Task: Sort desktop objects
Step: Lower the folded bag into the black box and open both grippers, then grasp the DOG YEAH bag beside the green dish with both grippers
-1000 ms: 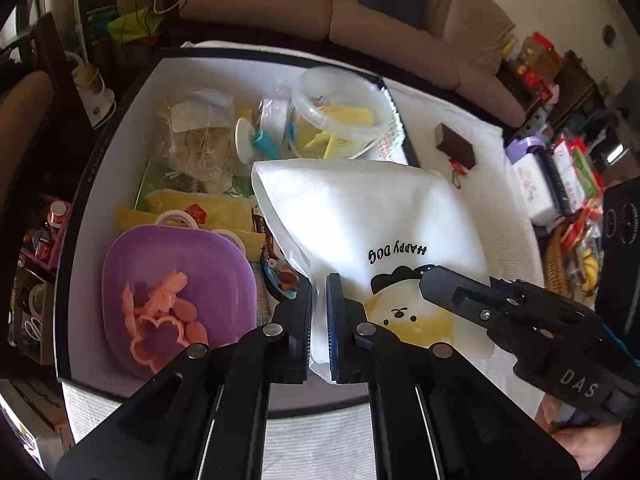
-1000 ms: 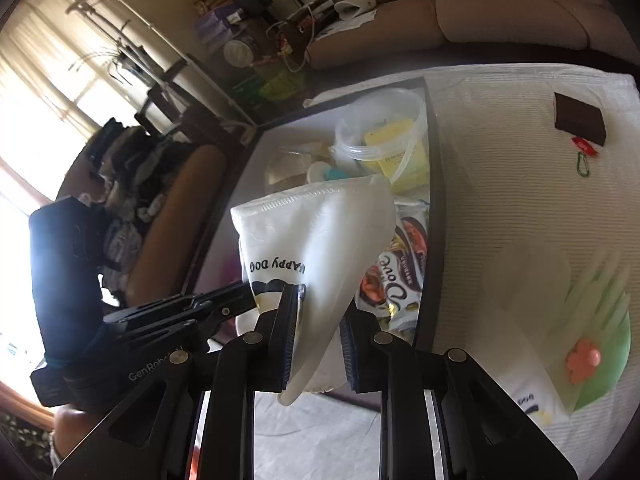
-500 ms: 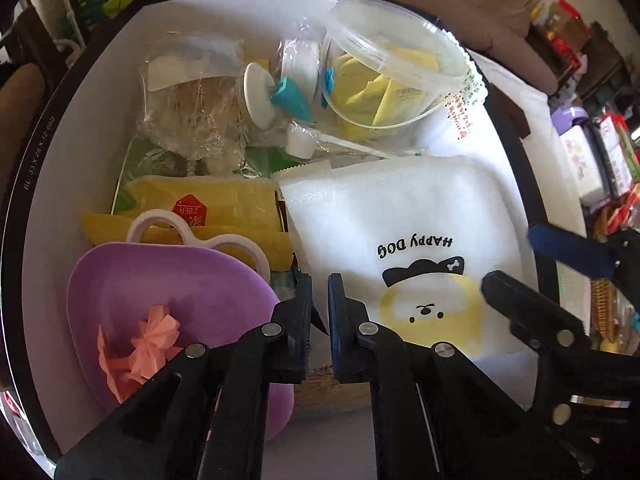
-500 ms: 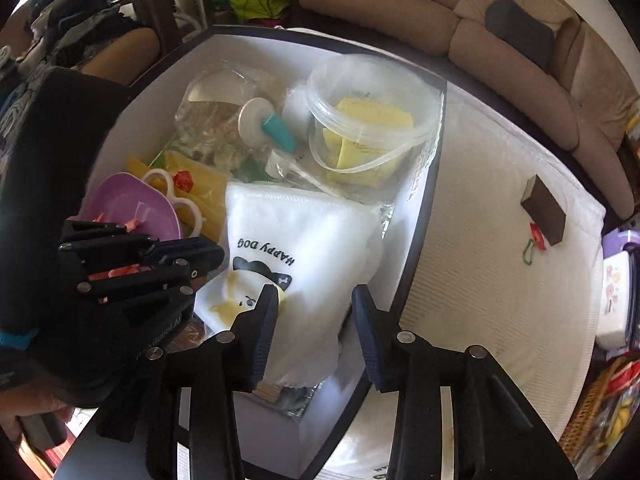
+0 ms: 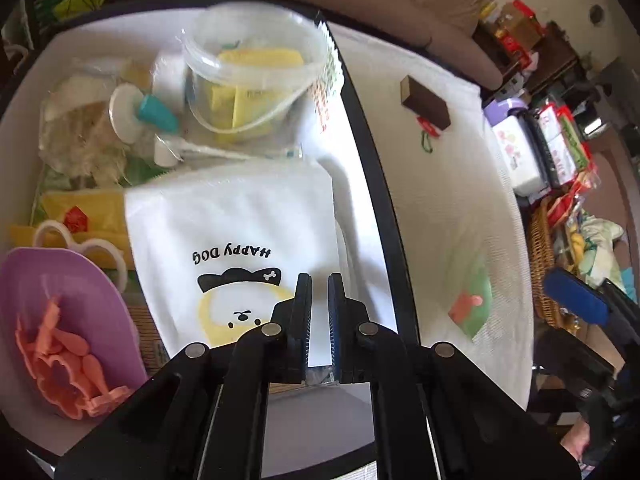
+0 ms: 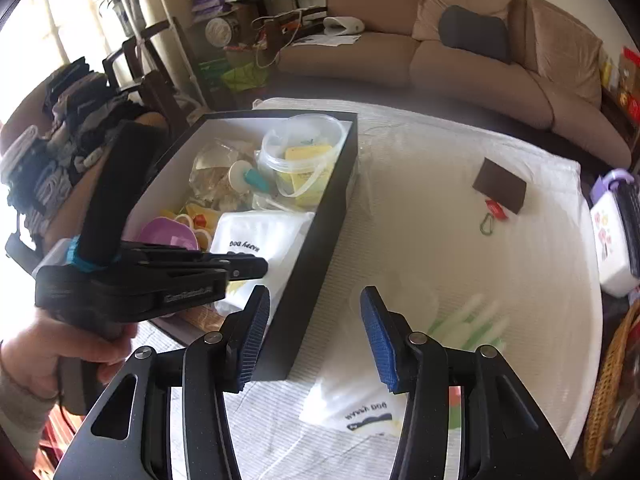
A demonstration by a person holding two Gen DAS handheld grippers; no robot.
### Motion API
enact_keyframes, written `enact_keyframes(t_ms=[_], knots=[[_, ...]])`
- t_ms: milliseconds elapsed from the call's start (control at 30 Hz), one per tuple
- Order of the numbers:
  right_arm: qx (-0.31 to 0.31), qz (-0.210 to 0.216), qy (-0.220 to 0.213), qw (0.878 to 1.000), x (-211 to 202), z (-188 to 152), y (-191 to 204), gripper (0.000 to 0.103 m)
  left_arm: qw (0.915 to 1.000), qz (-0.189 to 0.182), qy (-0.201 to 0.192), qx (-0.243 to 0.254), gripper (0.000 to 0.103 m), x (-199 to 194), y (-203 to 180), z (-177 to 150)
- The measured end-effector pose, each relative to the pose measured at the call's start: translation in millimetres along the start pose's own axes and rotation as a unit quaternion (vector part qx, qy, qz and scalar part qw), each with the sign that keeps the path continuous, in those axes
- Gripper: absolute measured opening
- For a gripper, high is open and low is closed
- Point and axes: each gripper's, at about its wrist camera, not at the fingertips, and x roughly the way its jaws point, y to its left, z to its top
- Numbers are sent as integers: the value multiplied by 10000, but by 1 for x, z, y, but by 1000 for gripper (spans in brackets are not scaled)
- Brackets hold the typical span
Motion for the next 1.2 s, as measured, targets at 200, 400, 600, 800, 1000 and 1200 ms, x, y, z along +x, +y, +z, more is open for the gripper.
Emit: enact_keyframes(t_ms=[200,400,600,800,1000,1200], knots=[[108,-84,-32,9999,-25,-28,-27,52,9996,155,103,-227,8,23,5,-12],[442,51,-87,9990,-34,-57,-58,57,9975,342,-621,4,24,-37,-4,-27],[896,726,-179,9932,-25,-81,-90,58,9884,-78,-1498,220,51,-112,-24,-78],[879,1189,281,9886,18,-76,-95,61,9839,-299,-1743,256,55,-85,-47,-162],[272,1062,581,9923,39,-66,-78,68,9884,332,-1259,777,55,2,-82,-184],[-324,782,913,9922,69,-59,-61,70,9871,623,-1347,605,55,29,-82,-165]])
